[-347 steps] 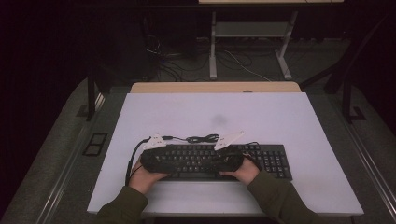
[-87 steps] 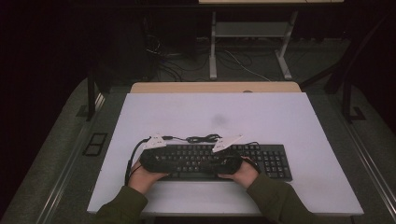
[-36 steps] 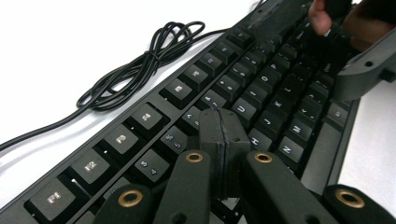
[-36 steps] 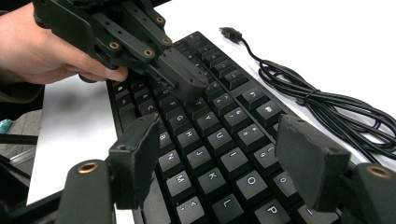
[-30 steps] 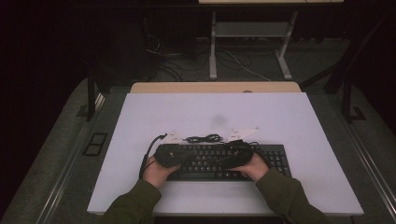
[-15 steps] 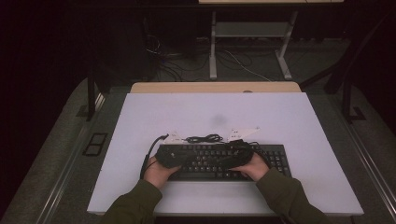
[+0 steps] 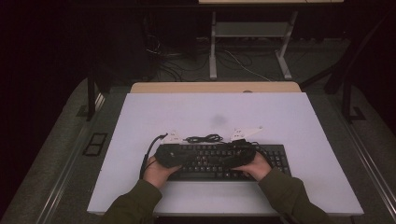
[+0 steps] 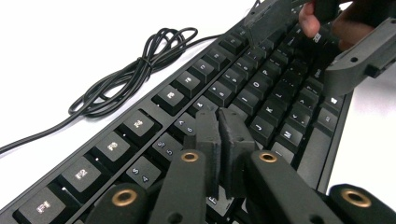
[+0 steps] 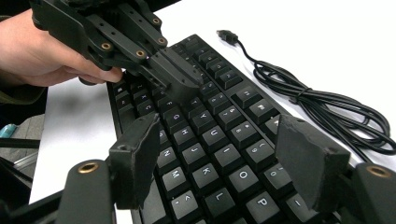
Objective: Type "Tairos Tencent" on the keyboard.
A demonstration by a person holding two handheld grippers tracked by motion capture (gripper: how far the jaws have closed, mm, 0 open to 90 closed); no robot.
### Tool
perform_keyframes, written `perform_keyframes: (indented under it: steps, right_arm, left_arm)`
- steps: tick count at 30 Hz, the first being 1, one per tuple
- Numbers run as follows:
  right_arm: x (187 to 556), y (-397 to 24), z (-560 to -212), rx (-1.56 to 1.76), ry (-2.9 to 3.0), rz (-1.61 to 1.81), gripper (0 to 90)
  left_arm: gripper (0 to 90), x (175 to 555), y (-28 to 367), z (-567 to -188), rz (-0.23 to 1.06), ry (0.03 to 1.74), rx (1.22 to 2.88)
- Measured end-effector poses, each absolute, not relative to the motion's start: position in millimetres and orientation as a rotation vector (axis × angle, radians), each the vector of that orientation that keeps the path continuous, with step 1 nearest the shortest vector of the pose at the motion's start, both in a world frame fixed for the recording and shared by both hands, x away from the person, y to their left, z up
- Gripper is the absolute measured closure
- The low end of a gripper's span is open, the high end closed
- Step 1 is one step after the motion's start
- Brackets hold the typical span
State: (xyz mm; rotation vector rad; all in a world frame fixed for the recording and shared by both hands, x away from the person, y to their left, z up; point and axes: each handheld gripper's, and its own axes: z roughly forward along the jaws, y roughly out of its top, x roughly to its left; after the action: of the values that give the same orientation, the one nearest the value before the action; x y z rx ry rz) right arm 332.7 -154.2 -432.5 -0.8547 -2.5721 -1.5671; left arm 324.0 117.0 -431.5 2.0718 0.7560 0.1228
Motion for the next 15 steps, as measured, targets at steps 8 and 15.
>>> perform_keyframes:
  steps: [8, 15]
  right_arm:
    - [332.7, -160.6, -430.7, -0.857, -2.581, -1.578, 27.9]
    - [333.1, -166.5, -430.2, -0.874, -2.579, -1.589, 23.1]
  left_arm:
    - [62.4, 321.4, 122.4, -429.1, 0.150, 0.748, 2.060]
    - [42.0, 317.9, 127.3, -426.9, 0.165, 0.727, 2.039]
